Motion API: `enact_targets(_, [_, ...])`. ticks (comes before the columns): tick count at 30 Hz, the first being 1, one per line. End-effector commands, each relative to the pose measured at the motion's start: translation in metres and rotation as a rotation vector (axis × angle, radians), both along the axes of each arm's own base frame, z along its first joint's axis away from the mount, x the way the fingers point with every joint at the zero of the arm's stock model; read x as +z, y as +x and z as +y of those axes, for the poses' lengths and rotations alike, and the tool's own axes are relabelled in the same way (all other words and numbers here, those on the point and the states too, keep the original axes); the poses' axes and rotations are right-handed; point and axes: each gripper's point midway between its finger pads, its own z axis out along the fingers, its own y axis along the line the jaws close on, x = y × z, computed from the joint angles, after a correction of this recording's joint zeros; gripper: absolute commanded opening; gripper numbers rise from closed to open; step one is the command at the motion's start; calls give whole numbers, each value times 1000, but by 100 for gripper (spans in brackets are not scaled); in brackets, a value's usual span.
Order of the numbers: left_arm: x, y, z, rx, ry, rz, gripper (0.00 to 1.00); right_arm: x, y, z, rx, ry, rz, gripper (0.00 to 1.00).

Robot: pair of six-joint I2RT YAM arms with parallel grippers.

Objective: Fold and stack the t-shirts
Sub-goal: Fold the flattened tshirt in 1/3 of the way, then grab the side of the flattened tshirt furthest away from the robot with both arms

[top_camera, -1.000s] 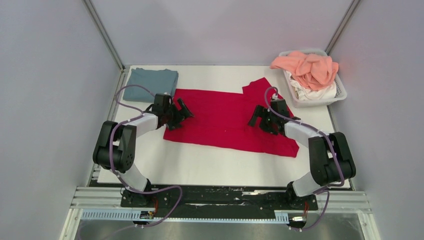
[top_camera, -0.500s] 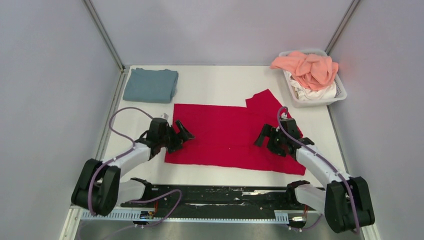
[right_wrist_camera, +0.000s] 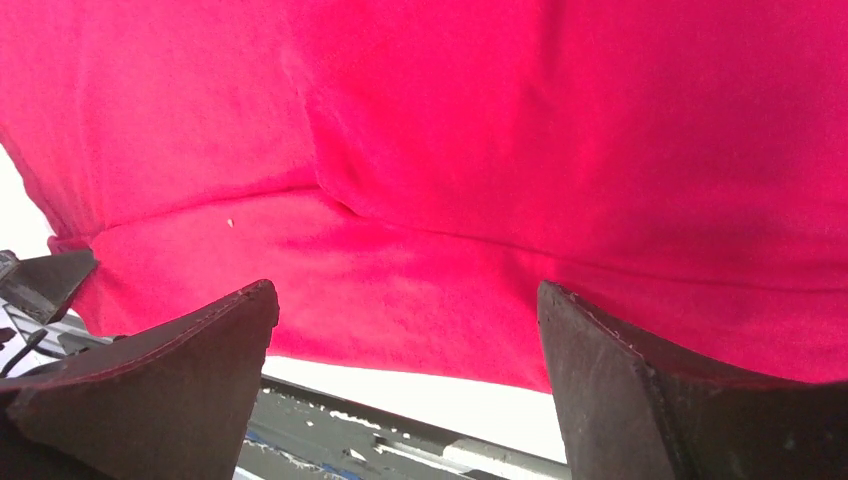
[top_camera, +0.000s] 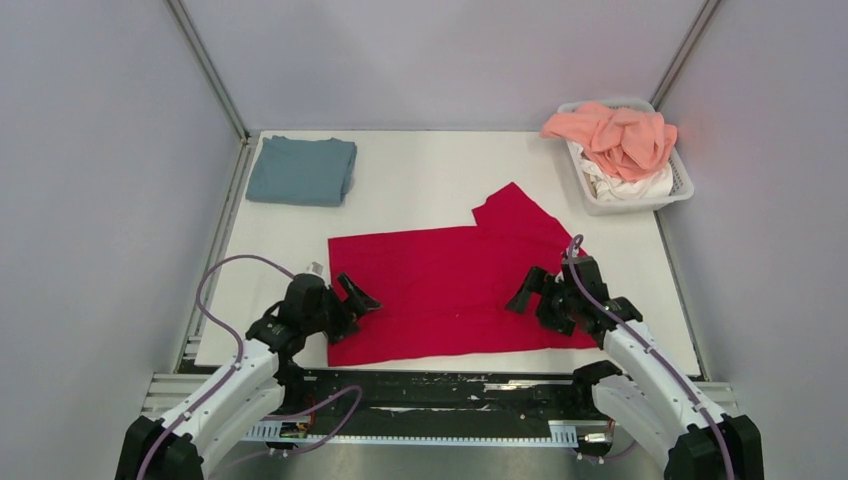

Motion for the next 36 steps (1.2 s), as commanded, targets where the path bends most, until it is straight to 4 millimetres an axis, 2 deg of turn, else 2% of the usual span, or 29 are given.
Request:
enact_targets(1, [-46, -39, 34, 44, 173, 192, 100, -17, -28, 1, -51, 21, 127, 100])
enact_targets(5, [-38, -29, 41, 63, 236, 172, 100, -26, -44, 0, -78, 26, 173, 100])
enact_targets(10, [-10, -3, 42, 82, 270, 88, 100, -30, -61, 4, -71, 32, 222, 100])
enact_targets(13, [12, 17, 48, 120, 311, 20, 100, -23, -67, 4, -65, 6, 218, 100])
enact_targets(16, [29, 34, 58, 173, 368, -32, 100, -9, -57, 4, -69, -7, 150, 100])
enact_targets(18, [40, 50, 66, 215, 411, -65, 100, 7, -40, 5, -66, -12, 68, 100])
enact_targets(21, [60, 77, 76, 265, 446, -120, 100, 42, -2, 2, -96, -48, -98, 100])
enact_targets(22, [60, 86, 84, 297, 449, -105, 100, 57, 14, 1, -117, -58, -170, 100])
enact_targets(23, [67, 95, 81, 281, 427, -116, 100, 71, 28, -3, -155, -73, -231, 100])
enact_targets(25, [69, 117, 92, 321, 430, -123, 100, 93, 54, -11, -269, -75, -328, 100])
enact_targets(28, [61, 151, 113, 383, 449, -82, 100, 116, 91, -23, -421, -71, -486, 100])
enact_targets(29, [58, 158, 115, 377, 452, -76, 100, 125, 103, -23, -426, -76, -548, 100])
enact_targets(32, [47, 196, 122, 359, 442, -46, 100, 146, 134, -21, -427, -111, -654, 100])
enact_targets(34, [37, 214, 129, 355, 458, -8, 99, 155, 153, -24, -429, -172, -660, 100])
enact_targets(36, [29, 226, 132, 344, 471, 24, 98, 146, 169, -22, -379, -245, -625, 100])
